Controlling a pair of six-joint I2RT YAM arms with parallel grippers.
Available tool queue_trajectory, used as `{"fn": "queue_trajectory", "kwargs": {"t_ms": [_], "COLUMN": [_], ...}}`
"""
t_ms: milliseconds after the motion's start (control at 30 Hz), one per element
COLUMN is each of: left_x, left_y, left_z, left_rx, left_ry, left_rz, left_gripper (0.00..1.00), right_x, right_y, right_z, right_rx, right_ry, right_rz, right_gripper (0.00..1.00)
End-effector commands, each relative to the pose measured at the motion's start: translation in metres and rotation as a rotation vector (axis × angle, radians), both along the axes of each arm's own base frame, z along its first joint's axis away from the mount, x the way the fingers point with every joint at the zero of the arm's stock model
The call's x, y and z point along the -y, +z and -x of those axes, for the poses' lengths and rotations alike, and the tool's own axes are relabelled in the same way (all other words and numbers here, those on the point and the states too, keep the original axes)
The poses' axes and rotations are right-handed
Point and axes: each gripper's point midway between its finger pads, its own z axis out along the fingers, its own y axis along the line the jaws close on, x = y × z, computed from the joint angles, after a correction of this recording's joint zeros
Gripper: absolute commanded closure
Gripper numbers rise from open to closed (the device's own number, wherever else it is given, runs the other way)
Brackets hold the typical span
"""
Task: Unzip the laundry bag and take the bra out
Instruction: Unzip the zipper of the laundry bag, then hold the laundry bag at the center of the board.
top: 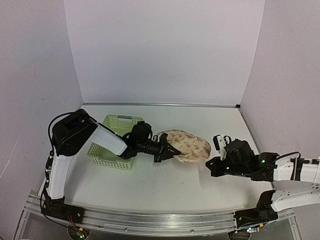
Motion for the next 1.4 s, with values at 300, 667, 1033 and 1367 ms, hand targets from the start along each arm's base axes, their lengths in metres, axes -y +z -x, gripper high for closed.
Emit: {"fn": "queue_trajectory", "kwargs": {"t_ms": [300, 667, 1033, 1367], "left_x": [-0.003, -0.028, -0.062, -0.068], "left_y": [0.008, 0.024, 0.052, 0.071], "left_z": [-0.034, -0.087, -0.092, -0.056], "left_rx": [0.203, 0.384, 0.431, 0.3], "left_ry": [-0.148, -0.082, -0.013, -0.012], "left_rz": [-0.081, -0.362, -0.429, -0.292], "left_gripper": [1.0, 0.55, 0.25, 0.22], "right_x": [-0.019, -0.059, -0.094, -0.128], "right_y": [0.0, -0.002, 0.011, 0.02], "right_z": [0.013, -0.002, -0.043, -0.067], "right_rx": [-0.057, -0.115, -0.089, -0.065], "right_ry": [0.09, 0.05, -0.034, -0.018], "right_rz": [-0.107, -0.244, -0.297, -0.32], "right_gripper": [1.0, 1.0, 1.0, 1.0]}}
